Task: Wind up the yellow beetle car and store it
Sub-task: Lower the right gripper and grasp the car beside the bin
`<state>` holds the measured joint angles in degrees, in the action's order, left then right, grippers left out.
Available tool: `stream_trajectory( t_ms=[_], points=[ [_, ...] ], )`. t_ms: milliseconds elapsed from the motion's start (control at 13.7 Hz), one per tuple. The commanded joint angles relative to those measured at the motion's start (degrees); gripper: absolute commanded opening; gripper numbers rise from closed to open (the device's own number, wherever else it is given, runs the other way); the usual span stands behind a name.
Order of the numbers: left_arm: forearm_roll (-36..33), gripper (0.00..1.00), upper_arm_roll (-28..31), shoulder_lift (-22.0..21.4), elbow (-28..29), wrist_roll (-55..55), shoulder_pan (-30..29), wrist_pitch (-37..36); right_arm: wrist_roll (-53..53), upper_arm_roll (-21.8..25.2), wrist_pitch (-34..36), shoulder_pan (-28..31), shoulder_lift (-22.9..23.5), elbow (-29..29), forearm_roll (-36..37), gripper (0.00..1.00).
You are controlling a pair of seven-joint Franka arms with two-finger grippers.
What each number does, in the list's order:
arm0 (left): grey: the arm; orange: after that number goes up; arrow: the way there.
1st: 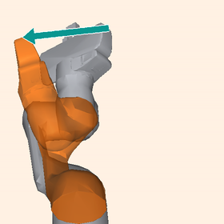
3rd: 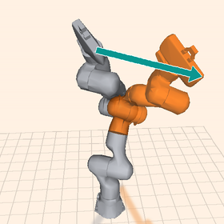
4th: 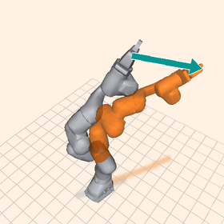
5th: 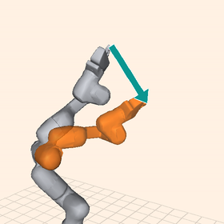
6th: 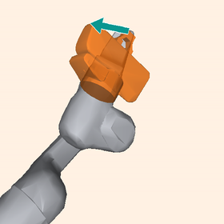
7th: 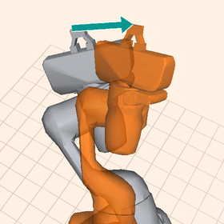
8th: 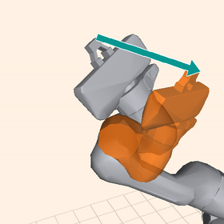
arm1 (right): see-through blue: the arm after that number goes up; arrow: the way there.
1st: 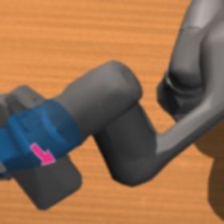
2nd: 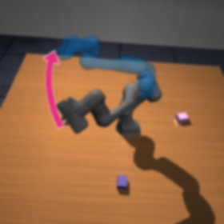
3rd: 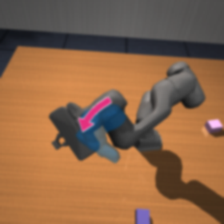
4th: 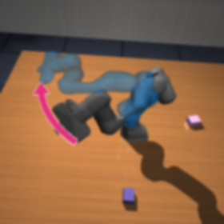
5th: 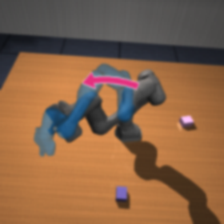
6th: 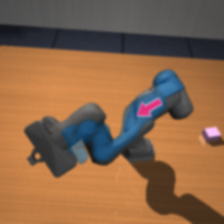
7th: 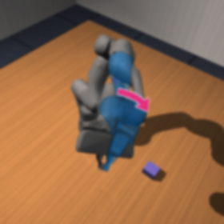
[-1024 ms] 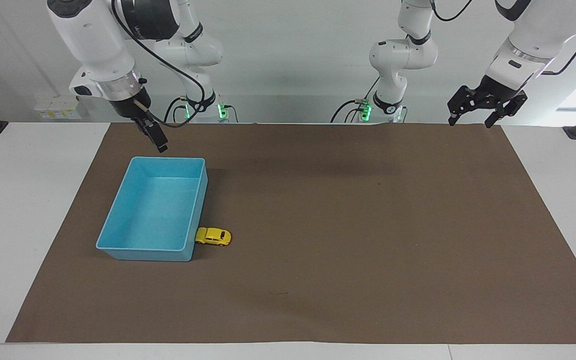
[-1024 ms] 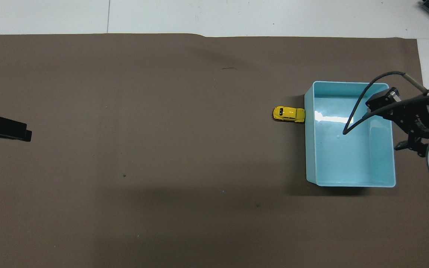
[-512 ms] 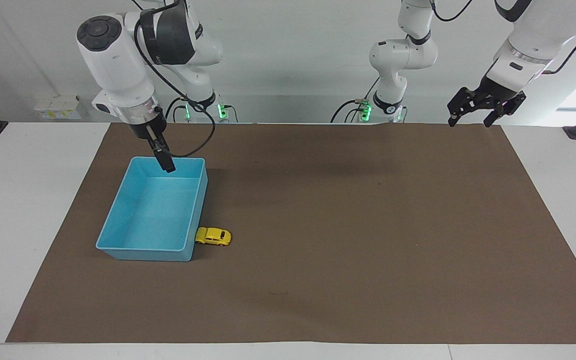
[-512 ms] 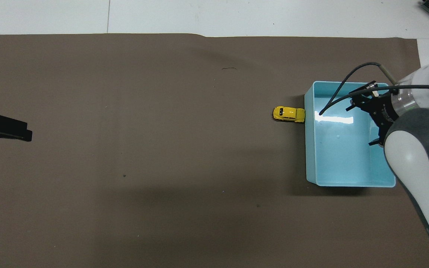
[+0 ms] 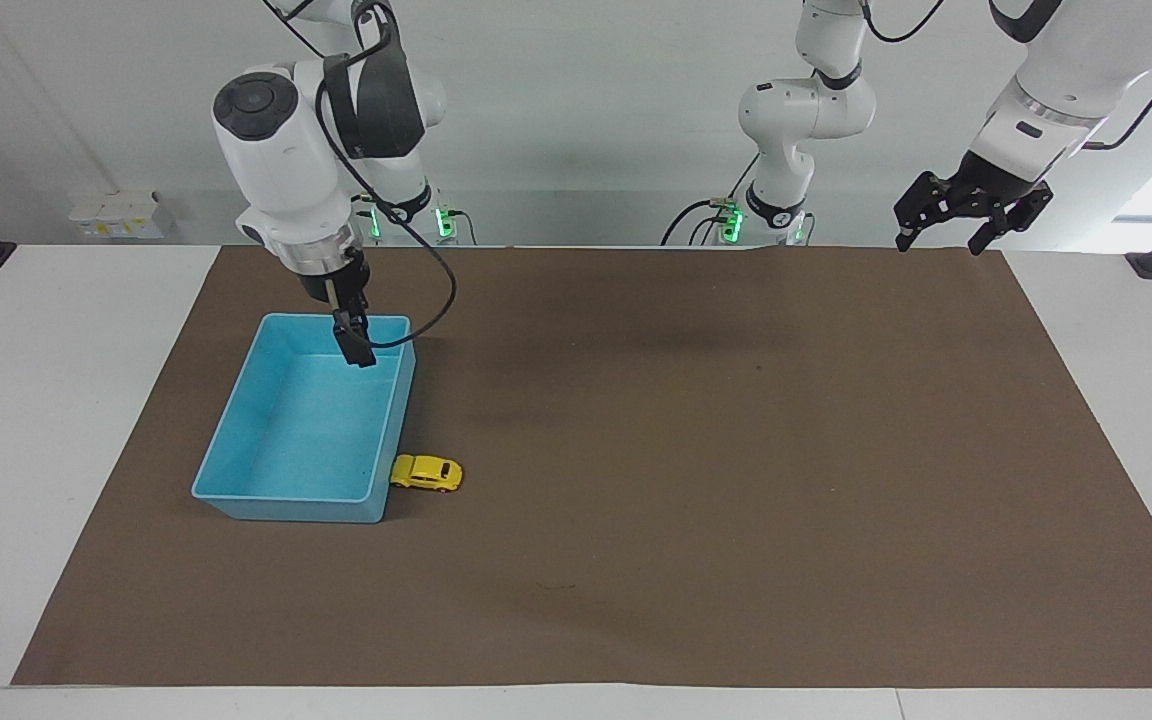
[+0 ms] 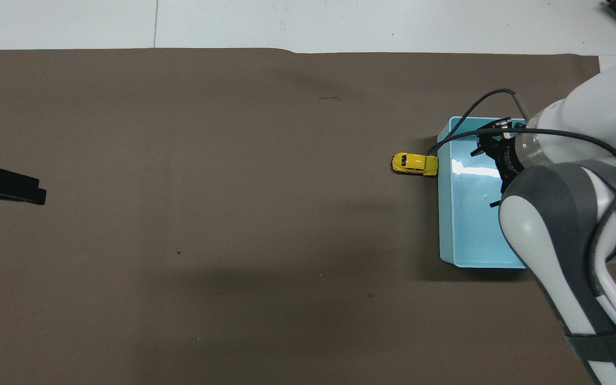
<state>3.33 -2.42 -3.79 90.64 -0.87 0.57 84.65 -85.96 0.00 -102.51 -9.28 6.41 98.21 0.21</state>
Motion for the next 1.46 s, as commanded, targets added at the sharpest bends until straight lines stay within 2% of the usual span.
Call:
stream_trajectory(
  t_ms=[0,366,951,1390],
  points=[
    [-0.3,1.0,-0.3,-1.0,0.7,-0.9,-0.7,-0.4,-3.4,-0.5,-4.8,-0.2,1.9,1.8,0.8,1.0],
    [-0.3,1.0,-0.4,-1.0,0.7,-0.9,-0.7,-0.4,-9.0,-0.5,-18.9,-2.1,3.2,10.0,0.8,1.0],
    [-0.3,1.0,-0.3,-1.0,0.7,-0.9,-0.7,-0.4,-13.3,-0.5,-30.4,-2.4,11.1,10.5,1.3,1.0],
    [-0.3,1.0,-0.4,-1.0,0.6,-0.9,-0.7,-0.4,-15.4,-0.5,-37.4,-2.8,15.9,10.3,5.3,1.0]
  ],
)
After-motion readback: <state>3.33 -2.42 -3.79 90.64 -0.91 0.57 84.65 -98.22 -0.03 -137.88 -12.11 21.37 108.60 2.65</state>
